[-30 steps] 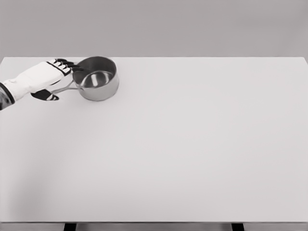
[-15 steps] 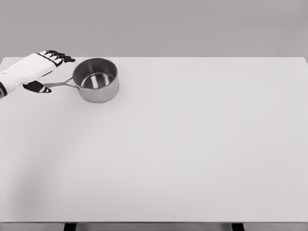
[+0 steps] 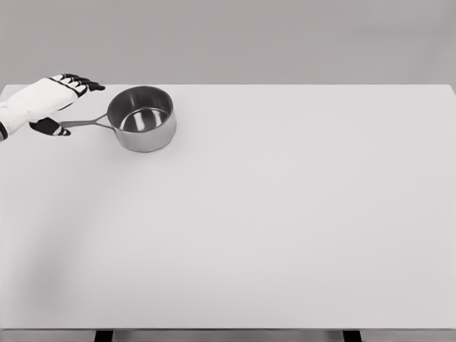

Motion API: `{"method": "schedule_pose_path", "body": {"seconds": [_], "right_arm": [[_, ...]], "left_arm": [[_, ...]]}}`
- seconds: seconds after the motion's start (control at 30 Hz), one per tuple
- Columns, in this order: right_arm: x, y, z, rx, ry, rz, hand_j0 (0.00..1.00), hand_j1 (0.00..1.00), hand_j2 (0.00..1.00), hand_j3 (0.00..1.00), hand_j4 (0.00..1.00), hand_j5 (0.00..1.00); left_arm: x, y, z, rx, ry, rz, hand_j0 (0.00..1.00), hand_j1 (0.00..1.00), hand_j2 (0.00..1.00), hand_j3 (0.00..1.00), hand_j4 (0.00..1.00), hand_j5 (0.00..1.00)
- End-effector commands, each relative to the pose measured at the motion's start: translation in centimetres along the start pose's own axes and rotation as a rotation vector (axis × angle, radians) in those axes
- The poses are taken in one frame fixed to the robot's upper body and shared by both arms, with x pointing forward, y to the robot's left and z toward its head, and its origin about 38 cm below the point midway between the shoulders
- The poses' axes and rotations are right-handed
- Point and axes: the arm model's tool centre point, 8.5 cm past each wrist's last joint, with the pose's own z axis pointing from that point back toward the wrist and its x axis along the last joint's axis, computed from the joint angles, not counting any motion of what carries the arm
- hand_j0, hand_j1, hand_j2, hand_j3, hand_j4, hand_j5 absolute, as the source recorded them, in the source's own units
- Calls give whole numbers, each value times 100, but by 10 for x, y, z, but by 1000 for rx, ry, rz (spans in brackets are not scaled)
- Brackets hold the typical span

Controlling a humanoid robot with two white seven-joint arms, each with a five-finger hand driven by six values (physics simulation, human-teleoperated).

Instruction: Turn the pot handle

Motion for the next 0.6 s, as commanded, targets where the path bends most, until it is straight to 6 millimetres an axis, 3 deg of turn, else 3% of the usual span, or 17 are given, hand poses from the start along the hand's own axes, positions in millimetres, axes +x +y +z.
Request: {"method": "schedule_pose_path", "body": {"seconds": [0.0, 0.57], "right_arm": [[0, 0, 0, 0, 0, -1, 100, 100, 100, 100, 100, 100], [0, 0, 0, 0, 0, -1, 100, 100, 100, 100, 100, 100]], "left_arm": [[-2, 0, 0, 1, 6, 5, 100, 100, 100, 100, 100, 100], [-13, 1, -3, -11, 40, 9, 100, 100, 100, 100, 100, 100]]}}
